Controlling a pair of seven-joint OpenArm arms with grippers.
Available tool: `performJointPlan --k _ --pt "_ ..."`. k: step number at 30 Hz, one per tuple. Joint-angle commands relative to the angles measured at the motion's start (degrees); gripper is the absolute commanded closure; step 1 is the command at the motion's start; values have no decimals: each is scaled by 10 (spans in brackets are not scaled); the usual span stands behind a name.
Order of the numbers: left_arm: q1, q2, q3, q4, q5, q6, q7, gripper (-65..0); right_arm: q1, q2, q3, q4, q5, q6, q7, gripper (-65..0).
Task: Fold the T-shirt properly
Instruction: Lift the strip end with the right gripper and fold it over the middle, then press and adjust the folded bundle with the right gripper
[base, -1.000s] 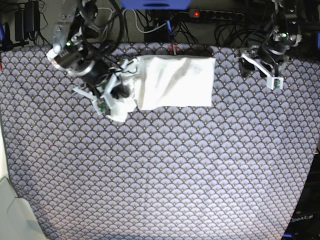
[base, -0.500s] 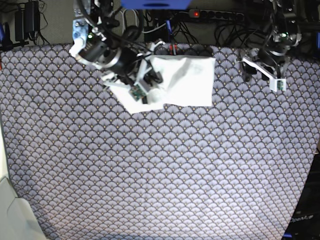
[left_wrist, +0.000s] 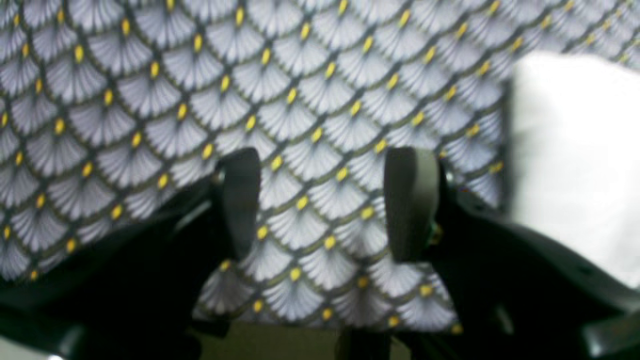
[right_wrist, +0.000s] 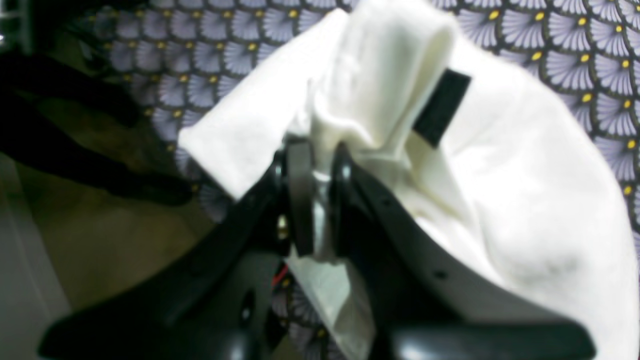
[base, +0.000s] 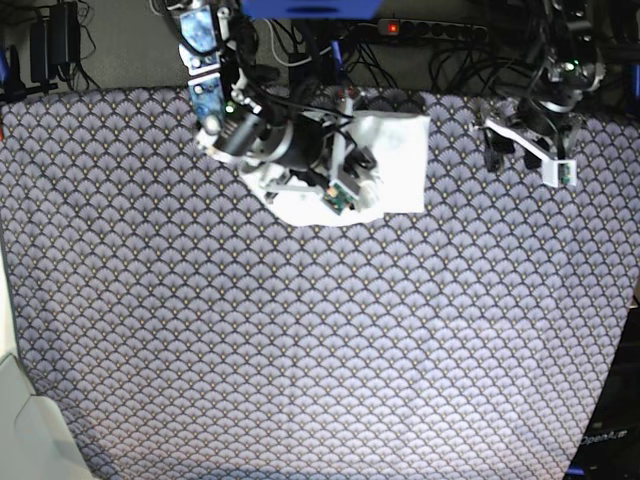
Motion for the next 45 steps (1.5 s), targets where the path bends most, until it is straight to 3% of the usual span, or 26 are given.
performJointPlan --k 1,11,16,21,29,37,45 --pt "7 2 -9 22 -4 -1 -12 -388 8 -6 -8 1 16 2 14 0" --pt "6 6 -20 30 -4 -1 -14 -388 36 -6 -6 -12 16 2 15 0" --pt "4 6 -21 30 -4 -1 -15 -388 39 -6 -6 -11 16 -40 16 0" --pt "-5 5 -19 30 -4 -2 -12 -388 36 -6 -5 -13 16 -41 60 0" --pt "-11 -7 -18 30 -4 -2 -12 -388 30 -6 -23 -13 17 -42 67 -1" --pt "-8 -11 -19 30 -4 -2 -12 -388 30 -6 -98 -13 17 -42 67 -199" --pt "3 -11 -21 29 -4 -2 -12 -388 32 -6 -125 -9 17 -42 67 -238"
